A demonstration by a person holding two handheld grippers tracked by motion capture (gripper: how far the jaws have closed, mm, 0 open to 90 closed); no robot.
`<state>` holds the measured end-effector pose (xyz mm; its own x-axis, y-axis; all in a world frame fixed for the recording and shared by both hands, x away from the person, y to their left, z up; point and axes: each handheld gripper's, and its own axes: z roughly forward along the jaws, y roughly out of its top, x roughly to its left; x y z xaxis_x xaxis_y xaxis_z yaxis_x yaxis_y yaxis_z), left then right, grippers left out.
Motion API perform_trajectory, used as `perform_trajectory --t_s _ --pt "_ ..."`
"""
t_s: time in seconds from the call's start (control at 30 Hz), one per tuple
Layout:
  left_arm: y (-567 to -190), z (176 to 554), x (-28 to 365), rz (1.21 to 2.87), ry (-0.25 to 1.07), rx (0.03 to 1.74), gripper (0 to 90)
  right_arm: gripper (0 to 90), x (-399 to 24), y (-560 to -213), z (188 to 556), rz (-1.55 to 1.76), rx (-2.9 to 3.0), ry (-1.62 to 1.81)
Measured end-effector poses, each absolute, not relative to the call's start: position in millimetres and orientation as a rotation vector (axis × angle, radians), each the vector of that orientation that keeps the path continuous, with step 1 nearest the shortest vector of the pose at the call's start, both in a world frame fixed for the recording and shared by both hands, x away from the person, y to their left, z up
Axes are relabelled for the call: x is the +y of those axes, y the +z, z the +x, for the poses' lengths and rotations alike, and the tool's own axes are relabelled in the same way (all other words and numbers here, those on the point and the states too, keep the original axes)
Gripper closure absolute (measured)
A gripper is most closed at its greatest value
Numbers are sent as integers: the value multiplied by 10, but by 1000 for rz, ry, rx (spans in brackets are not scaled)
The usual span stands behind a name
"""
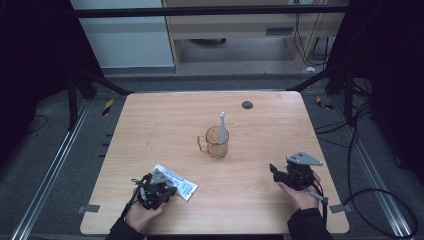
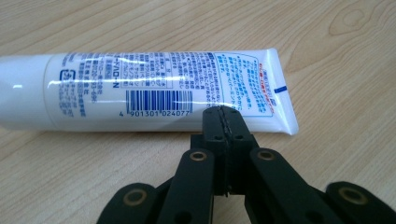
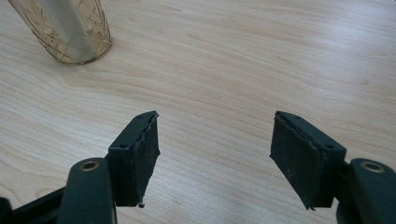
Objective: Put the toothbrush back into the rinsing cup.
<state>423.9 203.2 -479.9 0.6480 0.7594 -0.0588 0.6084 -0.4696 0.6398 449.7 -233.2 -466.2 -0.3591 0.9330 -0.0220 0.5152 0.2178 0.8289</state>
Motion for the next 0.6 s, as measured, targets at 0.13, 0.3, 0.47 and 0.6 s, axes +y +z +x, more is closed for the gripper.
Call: perform_trajectory --t_s 0.13,0.3,0.47,0.6 --pt "-4803 4279 1996 2225 312 1053 894 322 -2330 -4667 4500 1333 1966 1026" --pt "-4807 4339 1937 2228 323 1040 894 323 -2333 -4672 4504 1336 1968 1023" --pt "-4811 4387 1900 2225 333 1036 895 327 -2338 -4676 4506 1339 1967 1025" --pt "-4810 4432 1868 2232 346 1029 895 327 -2335 -4678 4508 1335 1969 1022"
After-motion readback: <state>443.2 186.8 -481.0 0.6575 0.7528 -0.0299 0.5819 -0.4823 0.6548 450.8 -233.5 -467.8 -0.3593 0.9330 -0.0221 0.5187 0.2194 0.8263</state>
